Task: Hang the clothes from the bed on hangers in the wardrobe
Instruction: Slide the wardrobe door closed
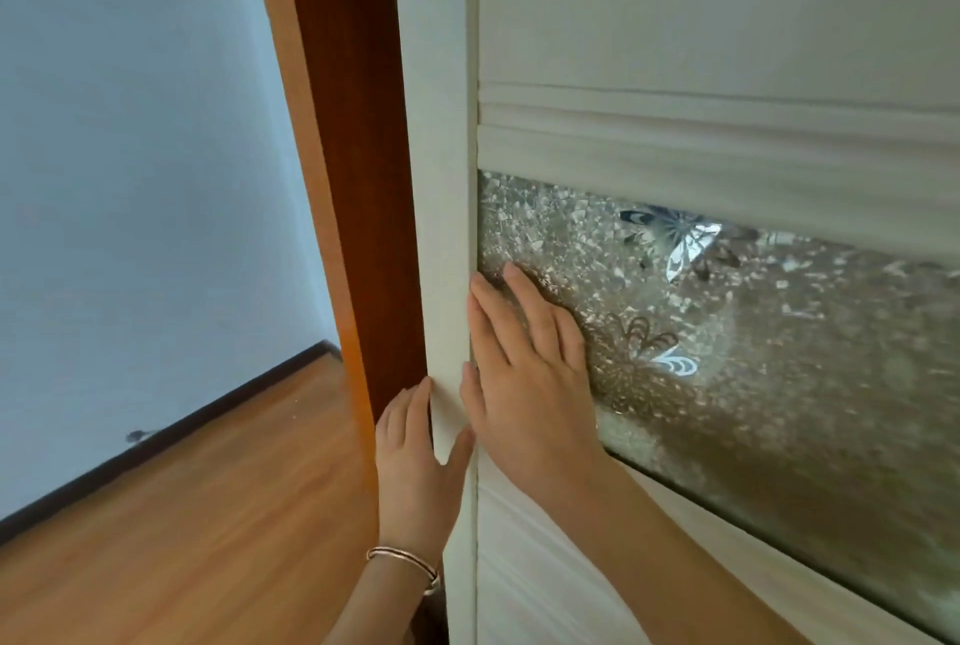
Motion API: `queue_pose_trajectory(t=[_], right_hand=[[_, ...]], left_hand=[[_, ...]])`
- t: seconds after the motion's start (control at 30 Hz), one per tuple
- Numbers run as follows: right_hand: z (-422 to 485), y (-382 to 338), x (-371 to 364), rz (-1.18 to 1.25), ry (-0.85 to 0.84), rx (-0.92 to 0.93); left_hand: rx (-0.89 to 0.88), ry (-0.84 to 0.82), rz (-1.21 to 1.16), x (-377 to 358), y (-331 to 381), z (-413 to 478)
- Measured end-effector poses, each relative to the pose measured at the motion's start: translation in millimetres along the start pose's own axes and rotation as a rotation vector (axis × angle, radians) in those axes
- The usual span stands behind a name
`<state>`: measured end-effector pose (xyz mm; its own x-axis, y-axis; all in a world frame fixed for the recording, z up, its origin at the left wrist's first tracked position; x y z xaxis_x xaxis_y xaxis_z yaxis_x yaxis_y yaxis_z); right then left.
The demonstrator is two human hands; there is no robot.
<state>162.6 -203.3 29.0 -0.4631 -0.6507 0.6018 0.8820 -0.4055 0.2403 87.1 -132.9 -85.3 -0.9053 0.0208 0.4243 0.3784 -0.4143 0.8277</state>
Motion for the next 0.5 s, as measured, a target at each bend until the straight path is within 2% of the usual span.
queue_pose_trajectory(t=[0.27,0.37,0.5], right_hand=[[30.5,-30.5,-16.8,0.049,-0.058,0.033],[38.8,-39.5,-19.5,0.078,-0.082,0.031],[49.6,-50.8,-22.5,0.040,-0.155,0.060]], left_hand=[[-0.053,0.110,0.125,19.9,-15.3,34.0],[-0.001,0.113,0.059,22.9,-20.8,47.3],[0.150,0.017,-0.008,26.2,-35.7,72.0]])
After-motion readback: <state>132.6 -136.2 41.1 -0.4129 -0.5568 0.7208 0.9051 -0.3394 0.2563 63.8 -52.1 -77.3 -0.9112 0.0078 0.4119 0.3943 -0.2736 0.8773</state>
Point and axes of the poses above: each hand's wrist, its own z-axis towards the middle knuckle, its own x-axis out of the back of the hand, y = z × x, the point moved 3 cm from there along z, towards the middle knuckle, and after that the axes turned 10 degrees about -z, right-handed, at the moved point
